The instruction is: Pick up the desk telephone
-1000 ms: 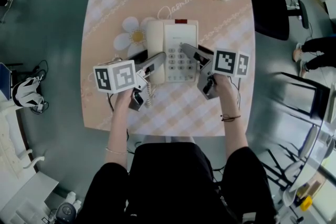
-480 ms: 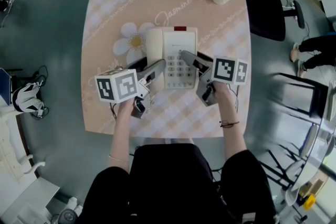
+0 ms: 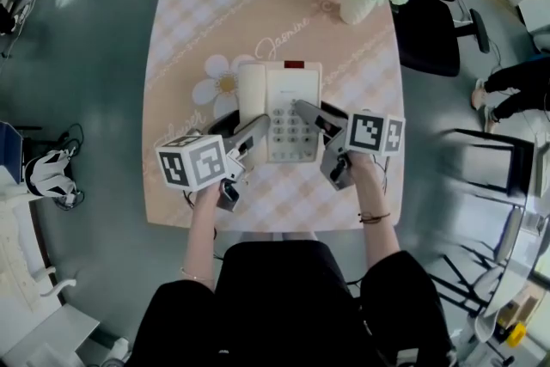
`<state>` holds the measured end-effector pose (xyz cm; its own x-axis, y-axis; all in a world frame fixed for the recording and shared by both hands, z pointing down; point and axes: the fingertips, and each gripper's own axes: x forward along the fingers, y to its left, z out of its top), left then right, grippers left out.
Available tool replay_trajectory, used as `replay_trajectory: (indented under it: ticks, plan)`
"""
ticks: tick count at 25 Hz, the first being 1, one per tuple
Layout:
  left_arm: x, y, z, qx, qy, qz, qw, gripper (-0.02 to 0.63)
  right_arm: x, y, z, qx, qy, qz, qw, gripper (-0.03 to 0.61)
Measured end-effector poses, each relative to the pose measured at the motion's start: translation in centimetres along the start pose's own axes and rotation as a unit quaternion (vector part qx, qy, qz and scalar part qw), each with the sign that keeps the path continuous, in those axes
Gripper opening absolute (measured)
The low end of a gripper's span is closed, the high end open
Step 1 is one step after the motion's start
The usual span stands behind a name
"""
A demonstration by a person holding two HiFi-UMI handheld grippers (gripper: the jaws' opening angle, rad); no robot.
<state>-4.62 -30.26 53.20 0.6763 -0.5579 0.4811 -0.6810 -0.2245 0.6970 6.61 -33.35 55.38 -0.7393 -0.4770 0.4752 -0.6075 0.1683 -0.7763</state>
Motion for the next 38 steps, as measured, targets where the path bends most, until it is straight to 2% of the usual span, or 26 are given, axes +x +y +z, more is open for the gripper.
replay_trajectory:
  ticks: [22,33,38]
  plan:
    - [-8.3,-6.8,1.8,0.032,-0.063,-0.016,0.9974,0.299,-5.9,9.5,0.4,-0.064,-0.042,0.033,0.997,0.233]
    - [-11.7,-9.5,1.8,0.056,-0.086,-0.024,0.9945,0.299,-8.6,13.0,-0.4,-0.075,-0.070,0.047,0.994,0.232]
    - [-13.1,-10.8,1.7,0.065,-0.095,-0.021,0.9931,0.299,-9.7,14.9,-0.3,-0.081,-0.086,0.066,0.991,0.229]
